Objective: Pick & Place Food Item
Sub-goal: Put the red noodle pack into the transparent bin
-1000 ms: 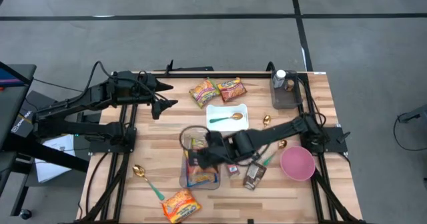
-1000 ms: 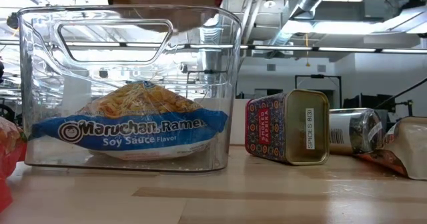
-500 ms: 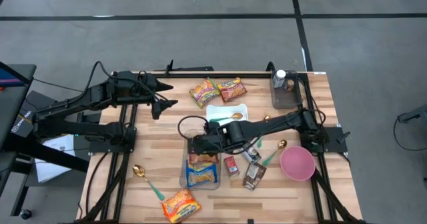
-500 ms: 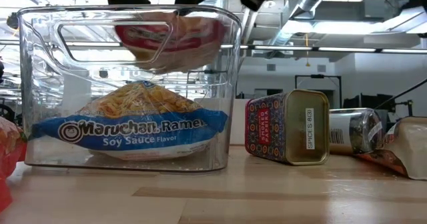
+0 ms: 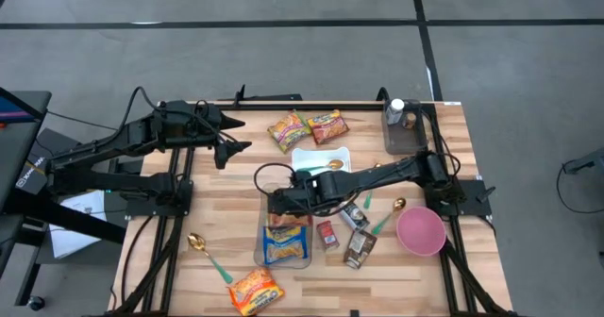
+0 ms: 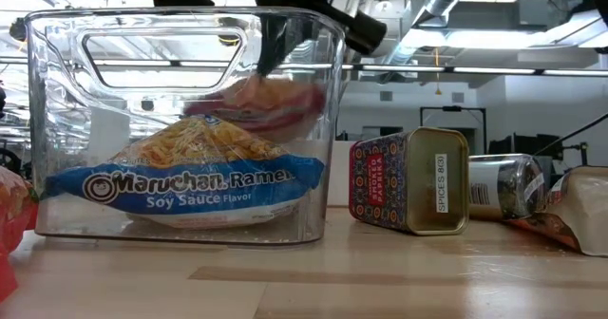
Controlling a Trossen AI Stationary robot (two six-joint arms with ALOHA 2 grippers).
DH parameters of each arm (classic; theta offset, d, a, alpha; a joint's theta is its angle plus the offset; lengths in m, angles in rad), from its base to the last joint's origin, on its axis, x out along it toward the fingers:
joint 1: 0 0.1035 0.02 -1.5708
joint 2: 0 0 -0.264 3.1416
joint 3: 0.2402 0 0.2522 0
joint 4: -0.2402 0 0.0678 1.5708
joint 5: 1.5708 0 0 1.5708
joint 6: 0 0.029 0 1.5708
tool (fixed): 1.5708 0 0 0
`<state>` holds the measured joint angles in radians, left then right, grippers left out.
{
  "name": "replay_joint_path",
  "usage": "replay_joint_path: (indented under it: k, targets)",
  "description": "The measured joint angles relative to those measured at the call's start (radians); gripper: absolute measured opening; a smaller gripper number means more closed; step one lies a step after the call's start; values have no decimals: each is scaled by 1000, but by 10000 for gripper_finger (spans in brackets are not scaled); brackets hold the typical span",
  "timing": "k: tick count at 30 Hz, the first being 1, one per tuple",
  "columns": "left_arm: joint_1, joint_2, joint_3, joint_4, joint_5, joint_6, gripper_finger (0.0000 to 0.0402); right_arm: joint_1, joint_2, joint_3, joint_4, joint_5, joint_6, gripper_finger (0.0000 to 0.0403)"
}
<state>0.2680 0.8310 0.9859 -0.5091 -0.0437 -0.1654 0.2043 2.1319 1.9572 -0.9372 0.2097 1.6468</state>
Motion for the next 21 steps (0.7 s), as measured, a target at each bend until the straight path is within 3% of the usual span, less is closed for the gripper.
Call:
replay_joint_path:
  k: [21]
  targets:
    - [0,0,0,0,0,2,328,-39,-1,-98,92,2,21,0]
